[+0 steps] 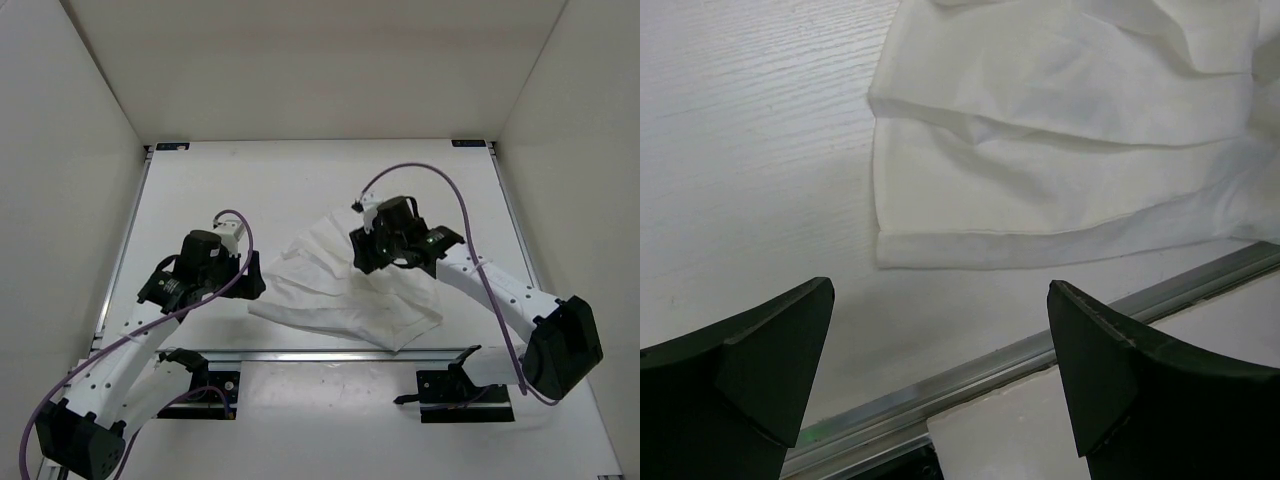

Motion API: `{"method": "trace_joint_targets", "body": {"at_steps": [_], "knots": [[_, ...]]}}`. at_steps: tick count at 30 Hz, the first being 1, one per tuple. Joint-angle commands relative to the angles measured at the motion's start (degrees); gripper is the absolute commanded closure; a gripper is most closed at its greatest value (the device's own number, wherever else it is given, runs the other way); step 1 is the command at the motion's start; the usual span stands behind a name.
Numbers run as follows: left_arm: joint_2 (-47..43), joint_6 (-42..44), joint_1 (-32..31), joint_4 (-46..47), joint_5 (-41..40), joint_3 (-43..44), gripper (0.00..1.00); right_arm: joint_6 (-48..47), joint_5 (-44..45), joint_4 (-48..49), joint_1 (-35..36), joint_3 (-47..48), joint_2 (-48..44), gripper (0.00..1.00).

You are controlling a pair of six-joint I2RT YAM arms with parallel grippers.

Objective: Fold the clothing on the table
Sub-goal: Flatten the skirt out

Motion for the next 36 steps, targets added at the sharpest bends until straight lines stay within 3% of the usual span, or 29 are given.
{"method": "trace_joint_targets", "body": {"at_steps": [1,6,13,27,32,34,35,36], "knots": [[-1.93,0.35,1.42,0.83,0.42,-0.40,0.02,0.23,-0.30,-2.28,0.44,-6.95,-4.72,0.56],[-1.76,0.17,0.90,1.01,0.42,-0.49,0.01,-8.46,-1.00,-5.36,1.14,-17.51,-10.79,0.49],[-1.05,0.26,0.20,0.58,0.69,-0.75,0.02,-14.62,-5.56,-1.77,0.09,-23.59,-12.99,0.48],[-2.02,-0.09,0.11,1.28,-0.02,-0.93,0.01,-13.22,-6.18,11.42,3.69,-28.08,-7.19,0.48],[-2.55,-0.18,0.11,1.36,-0.20,-1.45,0.01,-12.69,-3.38,11.34,4.83,-27.37,-2.89,0.54],[-2.55,-0.18,0.28,1.63,-0.02,-1.02,0.01,-12.61,-2.93,10.03,5.53,-27.02,-2.45,0.69],[-2.63,-0.18,0.63,1.54,-0.11,-1.19,0.01,-12.43,-3.45,9.50,5.10,-26.59,-2.62,0.86],[-2.46,-0.09,0.90,1.45,0.07,-1.11,0.02,-12.00,-3.81,9.32,4.84,-25.97,-3.32,0.94]]}}
